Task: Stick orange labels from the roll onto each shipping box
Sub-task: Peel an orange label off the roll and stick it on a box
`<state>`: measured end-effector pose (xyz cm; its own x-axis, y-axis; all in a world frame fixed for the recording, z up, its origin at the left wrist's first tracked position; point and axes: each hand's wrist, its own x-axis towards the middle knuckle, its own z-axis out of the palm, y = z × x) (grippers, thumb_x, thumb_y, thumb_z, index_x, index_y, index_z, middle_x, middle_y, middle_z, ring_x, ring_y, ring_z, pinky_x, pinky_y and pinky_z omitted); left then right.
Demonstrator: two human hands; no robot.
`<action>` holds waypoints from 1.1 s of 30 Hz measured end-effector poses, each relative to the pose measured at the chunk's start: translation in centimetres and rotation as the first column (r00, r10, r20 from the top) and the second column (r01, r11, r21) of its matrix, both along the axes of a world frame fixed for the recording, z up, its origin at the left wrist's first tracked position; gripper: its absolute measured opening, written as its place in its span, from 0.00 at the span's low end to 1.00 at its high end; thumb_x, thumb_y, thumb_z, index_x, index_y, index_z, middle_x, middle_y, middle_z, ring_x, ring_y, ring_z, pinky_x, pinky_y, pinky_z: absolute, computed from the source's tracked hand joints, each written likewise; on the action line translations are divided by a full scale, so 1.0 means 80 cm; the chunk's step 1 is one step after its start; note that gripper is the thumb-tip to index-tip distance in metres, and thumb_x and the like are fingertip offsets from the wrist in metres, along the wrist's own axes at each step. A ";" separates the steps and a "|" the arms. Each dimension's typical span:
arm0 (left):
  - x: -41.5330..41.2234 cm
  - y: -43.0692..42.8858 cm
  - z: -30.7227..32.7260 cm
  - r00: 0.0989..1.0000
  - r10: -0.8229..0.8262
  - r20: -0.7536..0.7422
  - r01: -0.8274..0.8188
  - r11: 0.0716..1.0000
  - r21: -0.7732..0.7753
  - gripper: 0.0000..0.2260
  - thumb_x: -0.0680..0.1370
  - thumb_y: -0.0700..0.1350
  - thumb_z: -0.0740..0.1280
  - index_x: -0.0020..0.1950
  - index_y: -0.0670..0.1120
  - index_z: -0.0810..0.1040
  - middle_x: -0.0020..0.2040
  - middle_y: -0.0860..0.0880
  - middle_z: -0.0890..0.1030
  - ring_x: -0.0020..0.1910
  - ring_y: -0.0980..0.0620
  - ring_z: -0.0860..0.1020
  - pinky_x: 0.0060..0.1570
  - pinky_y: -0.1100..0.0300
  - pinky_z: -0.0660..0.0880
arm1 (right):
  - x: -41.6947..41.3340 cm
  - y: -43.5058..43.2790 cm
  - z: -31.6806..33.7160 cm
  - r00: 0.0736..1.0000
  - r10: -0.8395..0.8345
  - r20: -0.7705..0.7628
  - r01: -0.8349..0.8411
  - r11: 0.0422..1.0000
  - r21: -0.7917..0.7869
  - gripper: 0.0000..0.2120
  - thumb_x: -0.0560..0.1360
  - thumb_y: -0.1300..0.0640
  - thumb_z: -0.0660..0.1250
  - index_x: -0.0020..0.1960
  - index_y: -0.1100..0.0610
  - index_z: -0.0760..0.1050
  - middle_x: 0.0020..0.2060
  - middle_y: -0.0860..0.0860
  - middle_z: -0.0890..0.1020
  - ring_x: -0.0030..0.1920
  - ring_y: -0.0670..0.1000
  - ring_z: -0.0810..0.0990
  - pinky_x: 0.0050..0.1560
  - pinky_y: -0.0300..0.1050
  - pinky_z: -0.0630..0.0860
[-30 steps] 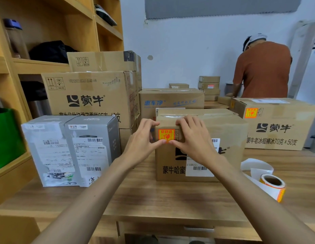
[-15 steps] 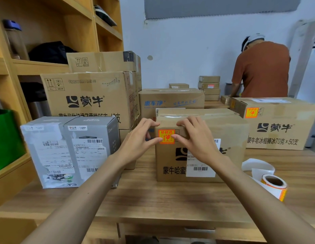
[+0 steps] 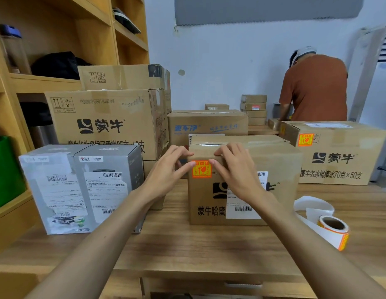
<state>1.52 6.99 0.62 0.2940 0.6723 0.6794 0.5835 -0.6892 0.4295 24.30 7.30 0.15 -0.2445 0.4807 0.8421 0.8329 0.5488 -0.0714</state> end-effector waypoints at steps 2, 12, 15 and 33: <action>-0.002 -0.003 -0.003 0.998 0.025 -0.059 -0.025 1.000 0.016 0.16 0.79 0.54 0.70 0.66 0.53 0.75 0.55 0.59 0.72 0.46 0.56 0.76 0.47 0.57 0.76 | 0.006 -0.003 0.001 0.998 0.001 0.067 0.000 1.000 -0.020 0.18 0.76 0.41 0.66 0.55 0.55 0.74 0.50 0.49 0.75 0.51 0.51 0.70 0.50 0.46 0.68; 0.002 -0.008 -0.004 0.989 0.084 -0.124 -0.077 0.996 0.054 0.23 0.76 0.53 0.74 0.68 0.52 0.72 0.53 0.61 0.70 0.46 0.56 0.76 0.43 0.63 0.73 | 0.008 -0.015 0.006 0.984 -0.031 0.173 0.039 0.998 -0.046 0.22 0.73 0.39 0.70 0.57 0.54 0.72 0.52 0.49 0.74 0.52 0.52 0.71 0.52 0.48 0.70; 0.007 -0.023 -0.008 0.984 0.099 -0.149 -0.084 0.991 0.101 0.23 0.77 0.54 0.72 0.70 0.52 0.72 0.56 0.58 0.70 0.46 0.57 0.76 0.43 0.58 0.78 | 0.010 -0.031 0.010 0.992 0.001 0.128 0.008 0.998 -0.067 0.24 0.73 0.32 0.63 0.54 0.53 0.71 0.50 0.47 0.73 0.50 0.49 0.69 0.53 0.45 0.68; 0.028 0.018 0.031 0.930 0.009 0.368 0.168 0.879 -0.446 0.21 0.82 0.60 0.61 0.76 0.65 0.67 0.75 0.56 0.71 0.73 0.54 0.70 0.76 0.47 0.63 | 0.006 -0.120 0.015 0.967 -0.250 0.049 0.252 0.968 -0.023 0.32 0.69 0.24 0.58 0.47 0.54 0.65 0.45 0.47 0.69 0.49 0.51 0.71 0.68 0.62 0.66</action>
